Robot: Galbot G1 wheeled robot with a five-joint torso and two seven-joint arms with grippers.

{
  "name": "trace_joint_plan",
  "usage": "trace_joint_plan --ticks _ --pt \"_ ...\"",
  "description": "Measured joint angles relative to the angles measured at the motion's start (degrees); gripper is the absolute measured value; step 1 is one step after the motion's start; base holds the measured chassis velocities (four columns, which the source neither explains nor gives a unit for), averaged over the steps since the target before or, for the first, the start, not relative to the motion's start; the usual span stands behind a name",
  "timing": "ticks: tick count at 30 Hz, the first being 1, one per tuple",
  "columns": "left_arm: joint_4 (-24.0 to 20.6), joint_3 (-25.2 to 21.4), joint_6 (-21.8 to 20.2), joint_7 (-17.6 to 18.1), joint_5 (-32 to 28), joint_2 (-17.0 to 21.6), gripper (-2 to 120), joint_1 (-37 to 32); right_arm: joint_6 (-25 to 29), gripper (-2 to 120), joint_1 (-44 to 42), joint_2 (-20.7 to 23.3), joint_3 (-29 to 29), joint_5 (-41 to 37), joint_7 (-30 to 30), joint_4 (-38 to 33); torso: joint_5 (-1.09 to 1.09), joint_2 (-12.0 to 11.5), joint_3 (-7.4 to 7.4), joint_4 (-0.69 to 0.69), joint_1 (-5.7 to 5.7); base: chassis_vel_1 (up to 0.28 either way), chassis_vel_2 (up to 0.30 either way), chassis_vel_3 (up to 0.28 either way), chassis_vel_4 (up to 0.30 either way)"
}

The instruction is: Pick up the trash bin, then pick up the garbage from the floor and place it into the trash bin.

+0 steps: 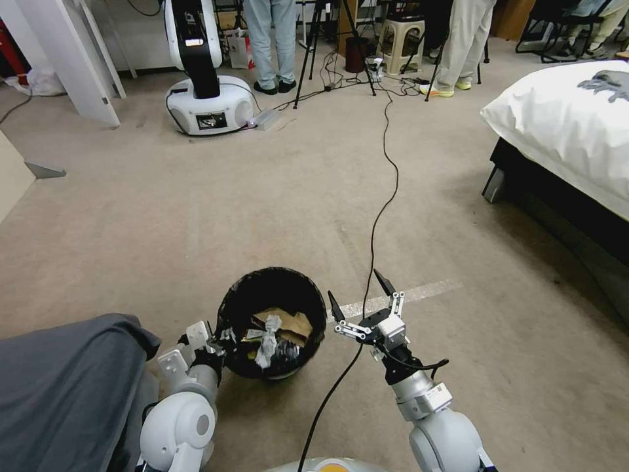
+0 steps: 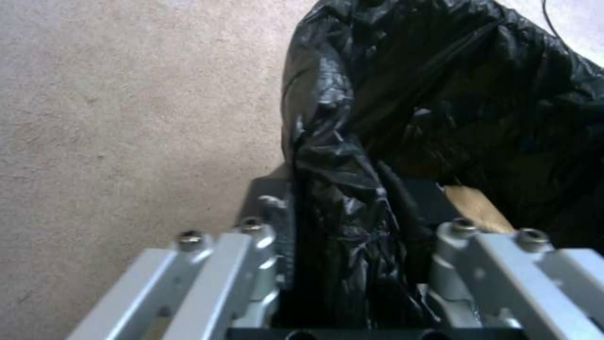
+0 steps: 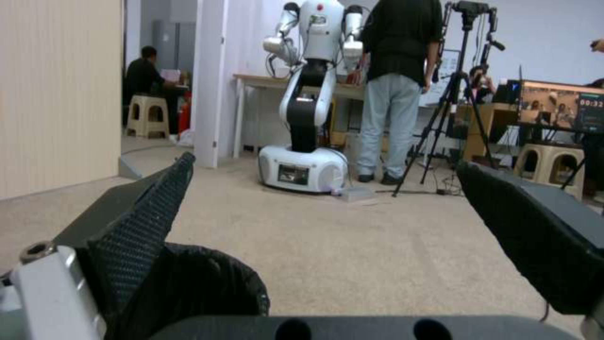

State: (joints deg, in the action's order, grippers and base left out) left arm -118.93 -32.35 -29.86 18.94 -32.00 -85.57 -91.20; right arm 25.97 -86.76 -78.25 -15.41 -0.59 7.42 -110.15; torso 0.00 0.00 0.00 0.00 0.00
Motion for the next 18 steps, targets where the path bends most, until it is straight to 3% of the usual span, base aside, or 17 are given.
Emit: trace_joint_plan --ticks 2,4,6,8,12,18 --pt "1.26 -0.22 0.56 -0.27 -0.51 -0.19 45 1.03 0.00 100 -0.01 0.07 0.01 0.01 0.26 0.00 0.00 0.00 0.00 -0.01 0.00 0.000 0.000 0.000 0.000" --pt "1.45 -0.25 0.75 -0.36 -0.56 -0.22 47 1.17 0.00 100 -0.01 0.08 0.01 0.01 0.32 0.00 0.00 0.00 0.00 0.00 0.00 0.000 0.000 0.000 0.000" --pt "2.15 -0.31 1.78 -0.96 -0.91 -0.36 60 1.89 0.00 100 -0.05 0.09 -0.01 0.05 0.70 0.25 0.00 0.00 0.00 -0.01 0.00 0.000 0.000 0.000 0.000" --pt "2.16 -0.31 1.84 -1.02 -0.91 -0.36 62 1.91 0.00 100 -0.04 0.08 -0.01 0.07 0.73 0.29 0.00 0.00 0.00 -0.01 0.00 0.000 0.000 0.000 0.000" --pt "2.37 -0.28 3.21 -2.07 -0.88 -0.24 83 2.33 0.03 100 -0.13 0.18 -0.12 0.22 0.99 0.72 0.00 0.00 0.00 -0.01 0.00 0.000 0.000 0.000 0.000" --pt "2.43 -0.37 3.78 -2.35 -1.11 -0.22 99 2.68 0.18 100 -0.15 0.28 -0.35 0.29 1.19 1.04 0.00 0.00 0.00 0.00 0.00 0.000 0.000 0.000 0.000"
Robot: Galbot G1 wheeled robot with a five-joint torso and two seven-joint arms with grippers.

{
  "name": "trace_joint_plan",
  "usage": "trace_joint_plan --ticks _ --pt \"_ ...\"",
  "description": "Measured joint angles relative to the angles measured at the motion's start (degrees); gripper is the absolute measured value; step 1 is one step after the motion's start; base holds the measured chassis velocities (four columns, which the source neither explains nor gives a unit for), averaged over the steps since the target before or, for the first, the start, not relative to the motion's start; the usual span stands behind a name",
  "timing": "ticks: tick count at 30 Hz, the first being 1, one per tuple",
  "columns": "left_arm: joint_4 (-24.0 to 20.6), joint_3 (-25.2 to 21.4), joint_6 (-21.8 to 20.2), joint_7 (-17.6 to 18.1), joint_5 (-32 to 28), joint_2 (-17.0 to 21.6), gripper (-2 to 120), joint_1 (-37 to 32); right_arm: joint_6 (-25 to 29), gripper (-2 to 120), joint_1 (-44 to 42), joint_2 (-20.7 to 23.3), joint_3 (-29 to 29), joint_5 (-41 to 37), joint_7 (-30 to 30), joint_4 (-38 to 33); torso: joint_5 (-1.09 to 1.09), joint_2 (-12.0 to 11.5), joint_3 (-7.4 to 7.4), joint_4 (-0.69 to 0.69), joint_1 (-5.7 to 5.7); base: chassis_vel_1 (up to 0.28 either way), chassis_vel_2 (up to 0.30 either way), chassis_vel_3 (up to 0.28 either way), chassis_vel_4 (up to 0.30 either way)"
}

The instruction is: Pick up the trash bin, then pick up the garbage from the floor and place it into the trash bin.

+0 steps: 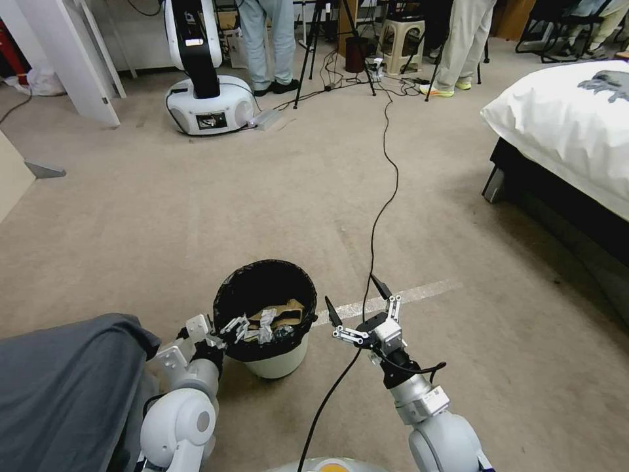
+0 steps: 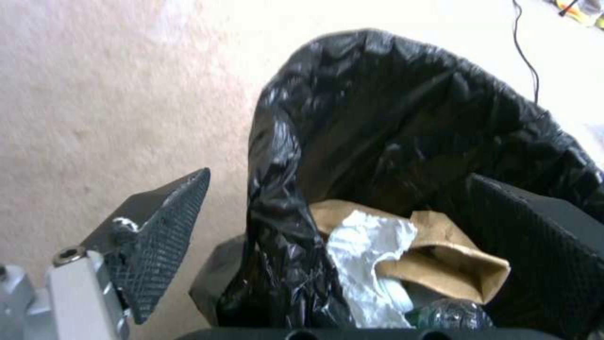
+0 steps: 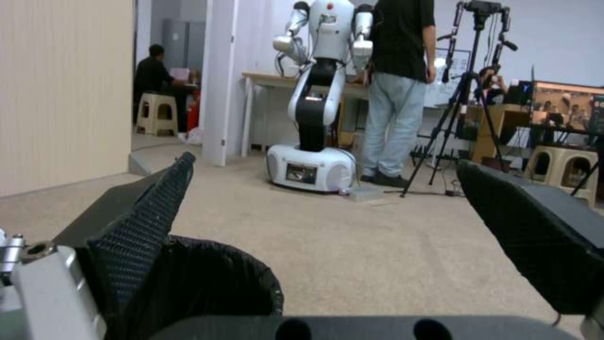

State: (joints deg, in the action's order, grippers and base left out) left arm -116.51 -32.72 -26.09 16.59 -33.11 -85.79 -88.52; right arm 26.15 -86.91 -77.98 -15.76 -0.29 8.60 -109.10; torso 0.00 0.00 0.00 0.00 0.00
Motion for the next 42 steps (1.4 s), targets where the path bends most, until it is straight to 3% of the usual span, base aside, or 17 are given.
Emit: trace_joint_plan --ticks 19,25,26,28,29,30,31,32,33,36,42 --pt "-1.38 0.35 1.12 -0.51 0.09 -0.17 100 -0.02 0.50 100 -0.15 -0.27 0.41 0.68 0.81 0.47 0.00 0.00 0.00 0.00 0.00 0.000 0.000 0.000 0.000" --pt "-3.32 1.05 4.73 -1.83 4.03 -0.22 100 -2.11 0.71 100 -0.18 -0.58 0.83 0.79 0.06 0.51 -0.01 0.00 0.00 0.00 0.00 0.000 0.000 0.000 0.000" --pt "-4.14 1.39 6.31 -2.95 6.43 -0.22 100 -3.17 0.59 100 -0.20 -0.69 1.02 0.71 -0.98 0.44 -0.01 0.00 0.00 -0.01 0.00 0.000 0.000 0.000 0.000" --pt "-5.93 2.49 12.96 -6.87 16.79 -0.27 100 -6.71 -0.40 100 -0.32 -1.00 1.31 0.20 -3.77 -0.25 0.00 0.00 0.00 0.00 0.00 0.000 0.000 0.000 0.000" --pt "-5.93 2.49 12.96 -6.87 16.79 -0.27 100 -6.71 -0.40 100 -0.32 -1.00 1.31 0.20 -3.77 -0.25 0.00 0.00 0.00 0.00 0.00 0.000 0.000 0.000 0.000" --pt "-6.14 2.87 16.19 -7.84 21.31 -0.37 100 -7.84 -0.70 100 -0.35 -1.16 1.31 0.16 -4.71 -0.41 0.00 0.00 0.00 0.00 0.00 0.000 0.000 0.000 0.000" --pt "-6.00 3.65 24.78 -9.04 29.52 -0.83 100 -9.42 -1.25 100 -0.61 -1.61 0.91 0.41 -6.46 -0.79 0.00 0.00 0.00 0.01 0.00 0.000 0.000 0.000 0.000" --pt "-5.13 4.23 30.38 -9.17 32.81 -0.98 100 -10.28 -1.66 100 -0.78 -1.91 0.66 0.53 -7.55 -1.03 0.01 0.00 0.00 -0.02 0.00 0.000 0.000 0.000 0.000" --pt "-5.13 4.23 30.38 -9.17 32.81 -0.98 100 -10.28 -1.66 100 -0.78 -1.91 0.66 0.53 -7.55 -1.03 0.01 0.00 0.00 -0.02 0.00 0.000 0.000 0.000 0.000" --pt "-2.97 5.24 38.32 -8.25 35.18 -1.06 100 -13.49 -1.83 100 -0.73 -2.50 0.45 0.57 -8.46 -1.33 0.00 0.00 0.00 0.00 0.00 0.000 0.000 0.000 0.000" --pt "-0.09 5.95 44.64 -7.50 37.89 -1.85 100 -15.53 -1.85 100 -0.88 -3.28 -0.02 1.22 -8.93 -1.62 0.00 0.00 0.00 0.00 0.00 0.000 0.000 0.000 0.000"
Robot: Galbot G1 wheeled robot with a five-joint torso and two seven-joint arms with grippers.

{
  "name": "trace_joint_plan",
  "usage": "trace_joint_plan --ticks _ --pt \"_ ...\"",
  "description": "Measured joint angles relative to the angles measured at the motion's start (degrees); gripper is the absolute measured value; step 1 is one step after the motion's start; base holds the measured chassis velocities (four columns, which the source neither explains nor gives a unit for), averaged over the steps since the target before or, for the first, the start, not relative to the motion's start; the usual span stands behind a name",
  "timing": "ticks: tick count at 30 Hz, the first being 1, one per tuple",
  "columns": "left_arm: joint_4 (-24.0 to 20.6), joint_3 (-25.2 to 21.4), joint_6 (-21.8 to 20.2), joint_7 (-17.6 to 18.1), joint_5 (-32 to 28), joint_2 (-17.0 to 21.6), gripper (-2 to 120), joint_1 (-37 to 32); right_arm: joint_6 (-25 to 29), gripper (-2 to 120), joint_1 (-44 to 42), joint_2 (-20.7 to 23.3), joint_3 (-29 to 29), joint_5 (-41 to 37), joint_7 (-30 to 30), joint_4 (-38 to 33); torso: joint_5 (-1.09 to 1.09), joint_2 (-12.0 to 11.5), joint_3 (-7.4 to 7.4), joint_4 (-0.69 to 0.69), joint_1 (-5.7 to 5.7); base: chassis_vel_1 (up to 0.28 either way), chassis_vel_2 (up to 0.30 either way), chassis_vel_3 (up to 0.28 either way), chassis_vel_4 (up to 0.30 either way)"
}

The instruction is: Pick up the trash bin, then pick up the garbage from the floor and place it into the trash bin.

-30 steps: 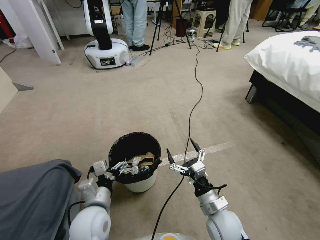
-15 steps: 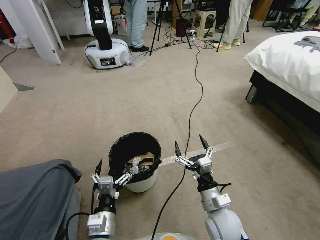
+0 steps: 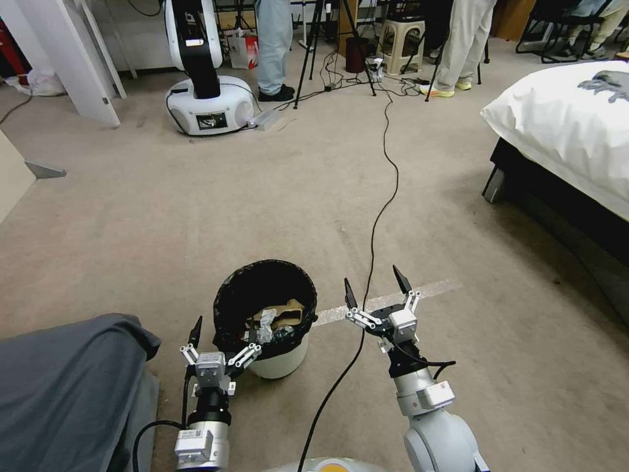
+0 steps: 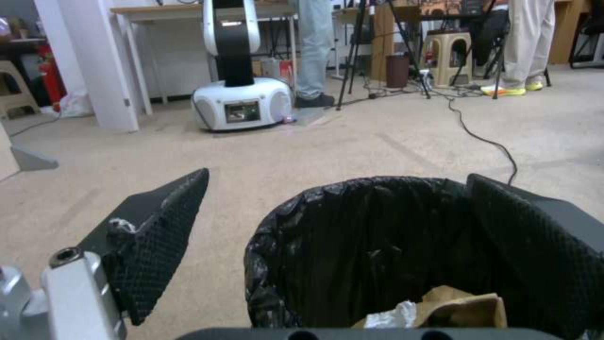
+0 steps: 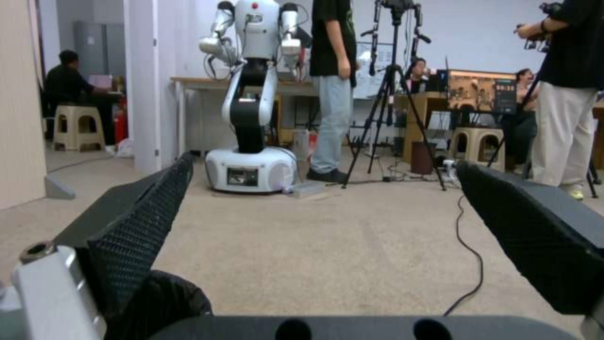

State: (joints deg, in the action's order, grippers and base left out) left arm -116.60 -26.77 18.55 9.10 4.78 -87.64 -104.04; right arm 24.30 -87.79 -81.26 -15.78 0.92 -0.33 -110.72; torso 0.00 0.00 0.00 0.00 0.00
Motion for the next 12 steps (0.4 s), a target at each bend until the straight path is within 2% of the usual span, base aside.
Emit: trace_joint_plan --ticks 12 --pt "0.21 0.06 0.20 0.23 0.18 -0.08 100 0.23 -0.12 100 -0.15 -0.02 -0.21 0.43 0.42 0.02 0.00 0.00 0.00 0.00 0.00 0.000 0.000 0.000 0.000"
